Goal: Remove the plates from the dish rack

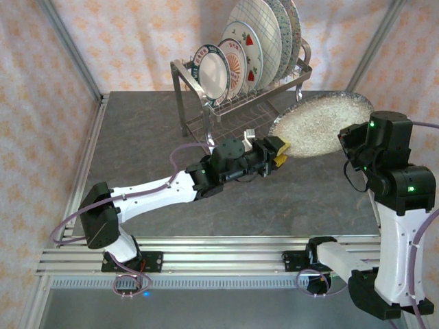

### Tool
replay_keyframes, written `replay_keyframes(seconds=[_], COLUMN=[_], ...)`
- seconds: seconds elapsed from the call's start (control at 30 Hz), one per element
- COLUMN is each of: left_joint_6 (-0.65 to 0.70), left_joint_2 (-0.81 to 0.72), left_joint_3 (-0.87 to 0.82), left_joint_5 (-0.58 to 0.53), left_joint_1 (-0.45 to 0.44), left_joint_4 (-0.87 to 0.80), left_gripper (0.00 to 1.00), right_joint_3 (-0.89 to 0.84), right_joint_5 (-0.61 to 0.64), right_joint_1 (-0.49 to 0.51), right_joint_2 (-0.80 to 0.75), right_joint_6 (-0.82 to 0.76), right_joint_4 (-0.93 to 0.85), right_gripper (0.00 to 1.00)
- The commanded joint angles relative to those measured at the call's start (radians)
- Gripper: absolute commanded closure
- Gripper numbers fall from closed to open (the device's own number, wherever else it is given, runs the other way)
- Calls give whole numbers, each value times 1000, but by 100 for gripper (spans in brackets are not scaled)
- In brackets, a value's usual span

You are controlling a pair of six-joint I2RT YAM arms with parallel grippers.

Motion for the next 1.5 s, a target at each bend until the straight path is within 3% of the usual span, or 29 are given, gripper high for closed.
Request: replay_keyframes(seconds=[0.0, 0.27, 0.4, 0.5, 0.7, 0.77, 1.03, 1.23, 1.47], left_joint_6=[-4, -3, 1, 6, 41, 66, 184, 244, 287], left_joint_2=[-31, -25, -30, -37, -59, -66, -84, -102, -106], left_joint_3=[-9, -2, -7, -15, -52, -58, -61, -86, -88], left_joint_5=[-3, 5, 5, 11, 7, 9, 16, -6, 16], left_joint_1=[12, 13, 14, 16, 19, 20, 25, 26, 31], left_joint_4=[33, 33, 32, 36, 86, 98, 150, 217, 203], left_gripper=[69, 72, 83, 99, 100, 100, 100, 100, 100], right_joint_3=[18, 5, -8, -12, -8, 4, 57, 127, 193], right_joint_5=[-40, -47, -51, -69, -111, -114, -54, 62, 275], right_joint_1=[3, 3, 2, 1, 1, 1, 1, 1, 1], right_joint_2=[-54, -58, -60, -59, -52, -46, -13, 19, 5], right_joint_6=[74, 72, 71, 64, 24, 12, -25, -64, -118], right_joint_4=[272, 269, 268, 256, 181, 139, -25, -158, -246], right_gripper=[100, 100, 100, 100, 100, 94, 47, 34, 27])
